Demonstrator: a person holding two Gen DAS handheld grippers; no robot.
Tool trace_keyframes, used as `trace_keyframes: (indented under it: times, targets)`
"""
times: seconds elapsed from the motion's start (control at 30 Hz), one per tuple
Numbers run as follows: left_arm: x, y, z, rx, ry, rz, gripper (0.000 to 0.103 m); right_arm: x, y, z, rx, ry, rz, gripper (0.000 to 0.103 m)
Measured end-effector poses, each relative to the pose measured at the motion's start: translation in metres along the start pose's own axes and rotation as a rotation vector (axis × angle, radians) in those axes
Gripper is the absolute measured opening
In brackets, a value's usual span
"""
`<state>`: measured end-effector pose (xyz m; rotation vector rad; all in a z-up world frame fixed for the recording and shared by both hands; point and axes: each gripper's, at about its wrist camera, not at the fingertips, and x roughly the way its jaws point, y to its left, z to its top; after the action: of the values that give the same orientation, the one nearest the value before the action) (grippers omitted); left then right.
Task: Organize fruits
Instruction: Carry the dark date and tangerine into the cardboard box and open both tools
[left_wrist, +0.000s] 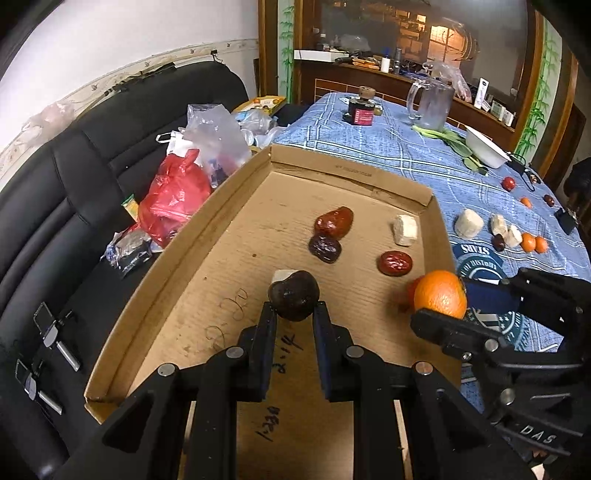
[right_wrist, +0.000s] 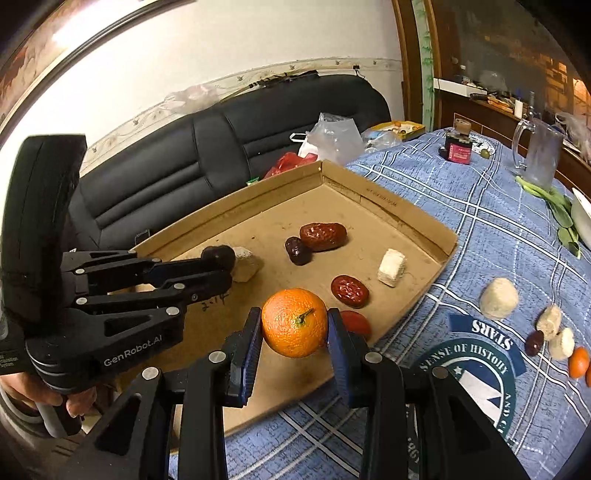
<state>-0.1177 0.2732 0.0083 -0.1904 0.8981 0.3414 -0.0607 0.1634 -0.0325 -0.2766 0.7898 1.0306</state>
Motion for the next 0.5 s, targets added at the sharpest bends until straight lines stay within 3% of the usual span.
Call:
trace_keyframes:
  times: [0.3,0.5]
  targets:
    - [0.008,0.003,0.007,0.002,-0.005,0.021,0.019,0.023,0.002,0.005,0.025,0.022,0.009,0.039]
    - [0.013,0.001,0.013,0.003,-0.010,0.015,0.019,0.037,0.002,0.010,-0.009,0.043,-0.039,0.039]
